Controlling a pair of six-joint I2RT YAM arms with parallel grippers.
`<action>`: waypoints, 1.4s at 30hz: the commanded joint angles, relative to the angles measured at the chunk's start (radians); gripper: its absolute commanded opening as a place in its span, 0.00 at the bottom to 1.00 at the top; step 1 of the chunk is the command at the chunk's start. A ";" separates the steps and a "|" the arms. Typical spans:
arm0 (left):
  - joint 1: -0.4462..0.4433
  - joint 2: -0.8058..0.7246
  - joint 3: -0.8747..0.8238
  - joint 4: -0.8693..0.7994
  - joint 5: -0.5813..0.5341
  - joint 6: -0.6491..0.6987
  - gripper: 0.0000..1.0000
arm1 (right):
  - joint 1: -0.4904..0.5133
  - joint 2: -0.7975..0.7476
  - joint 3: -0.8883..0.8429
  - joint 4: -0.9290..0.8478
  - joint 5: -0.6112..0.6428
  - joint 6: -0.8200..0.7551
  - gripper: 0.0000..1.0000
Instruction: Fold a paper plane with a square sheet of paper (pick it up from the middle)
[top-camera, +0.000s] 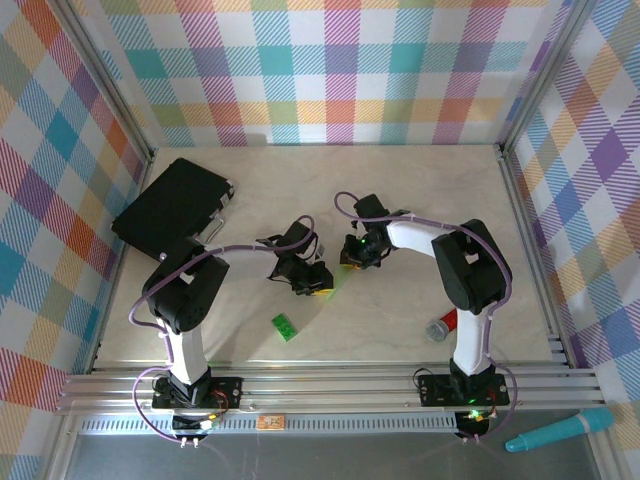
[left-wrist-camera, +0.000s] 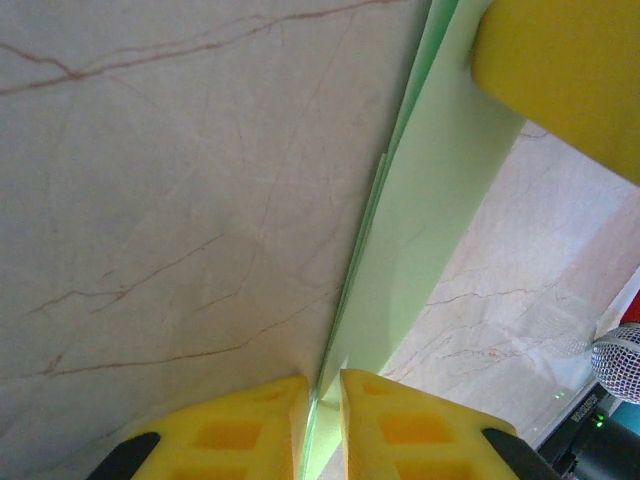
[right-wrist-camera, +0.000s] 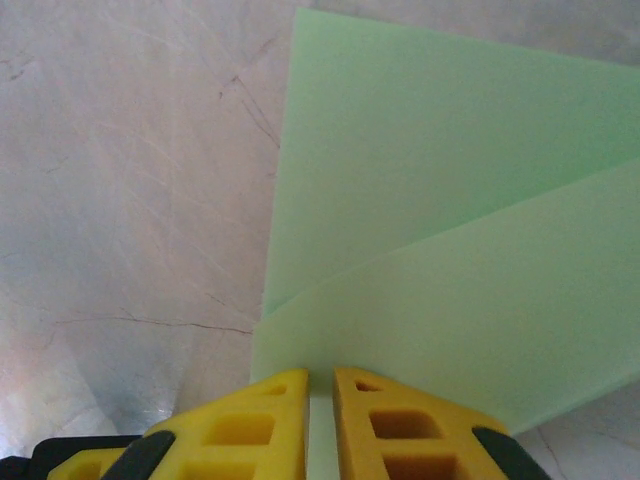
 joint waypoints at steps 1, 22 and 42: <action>-0.031 0.094 -0.029 -0.054 -0.052 0.013 0.19 | -0.008 0.007 -0.028 -0.003 0.012 0.012 0.17; -0.031 -0.133 0.072 -0.191 -0.231 -0.001 0.34 | -0.032 0.016 -0.153 0.086 -0.027 -0.060 0.13; -0.066 0.025 0.125 0.087 -0.023 -0.071 0.09 | -0.052 0.035 -0.168 0.119 -0.078 -0.060 0.11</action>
